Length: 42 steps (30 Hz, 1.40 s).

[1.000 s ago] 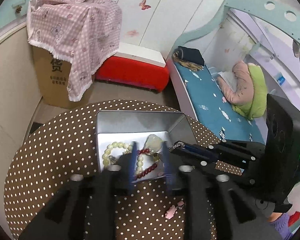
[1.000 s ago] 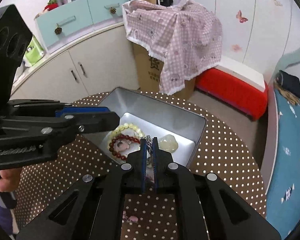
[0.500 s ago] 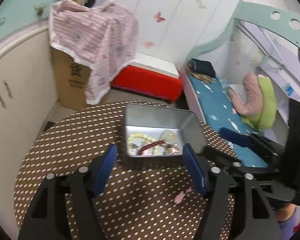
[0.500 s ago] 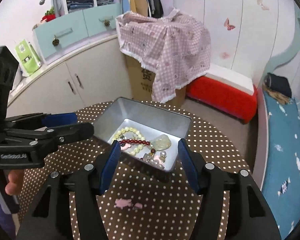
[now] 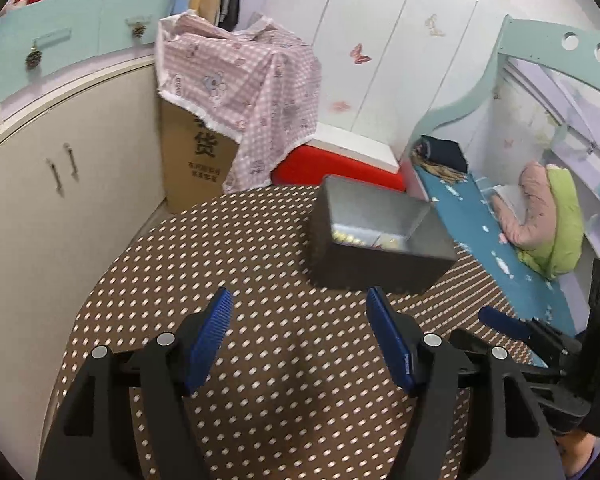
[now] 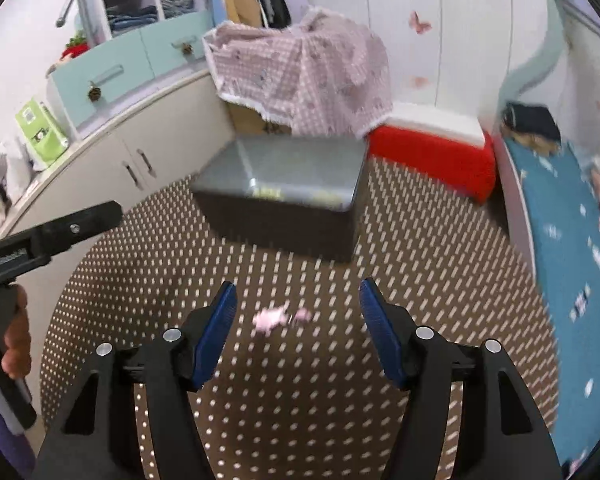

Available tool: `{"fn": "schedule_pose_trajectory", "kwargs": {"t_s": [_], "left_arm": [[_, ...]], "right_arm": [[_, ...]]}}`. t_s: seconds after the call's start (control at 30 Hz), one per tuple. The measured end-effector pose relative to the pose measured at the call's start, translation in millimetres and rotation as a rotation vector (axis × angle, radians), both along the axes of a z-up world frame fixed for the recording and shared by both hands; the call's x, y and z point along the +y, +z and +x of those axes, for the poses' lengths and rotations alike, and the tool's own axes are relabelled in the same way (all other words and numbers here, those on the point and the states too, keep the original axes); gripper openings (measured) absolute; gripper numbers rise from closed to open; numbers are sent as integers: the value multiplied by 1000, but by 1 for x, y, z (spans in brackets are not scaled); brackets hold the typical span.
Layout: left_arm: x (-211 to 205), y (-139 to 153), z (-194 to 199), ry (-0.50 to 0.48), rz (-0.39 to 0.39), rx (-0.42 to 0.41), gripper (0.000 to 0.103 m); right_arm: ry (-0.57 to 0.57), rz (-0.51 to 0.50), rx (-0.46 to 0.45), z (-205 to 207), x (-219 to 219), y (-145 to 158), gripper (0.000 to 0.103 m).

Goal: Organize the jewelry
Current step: 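Grasp the small white-pink charm on the table with the right gripper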

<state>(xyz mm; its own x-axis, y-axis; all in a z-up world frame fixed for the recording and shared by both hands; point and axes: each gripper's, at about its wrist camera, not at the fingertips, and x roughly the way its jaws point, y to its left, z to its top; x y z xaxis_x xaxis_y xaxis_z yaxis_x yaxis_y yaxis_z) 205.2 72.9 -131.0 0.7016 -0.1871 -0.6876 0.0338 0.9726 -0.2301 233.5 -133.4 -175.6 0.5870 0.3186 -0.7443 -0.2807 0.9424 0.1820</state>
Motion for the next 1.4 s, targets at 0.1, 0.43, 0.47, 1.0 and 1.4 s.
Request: {"fn": "schedule_pose_trajectory", "kwargs": {"t_s": [0.1, 0.43, 0.47, 1.0, 1.4], "left_arm": [[5, -9, -7, 2, -7, 17, 67], [9, -17, -8, -21, -19, 25, 67], [9, -17, -7, -24, -20, 25, 67], [4, -10, 22, -46, -48, 21, 67], [-3, -12, 28, -53, -32, 31, 67]], "right_arm": [[-21, 0, 36, 1, 8, -19, 62], [-56, -48, 57, 13, 25, -41, 62], [-55, -56, 51, 13, 28, -42, 61], [-26, -94, 41, 18, -4, -44, 9], [45, -95, 23, 27, 10, -43, 26]]}}
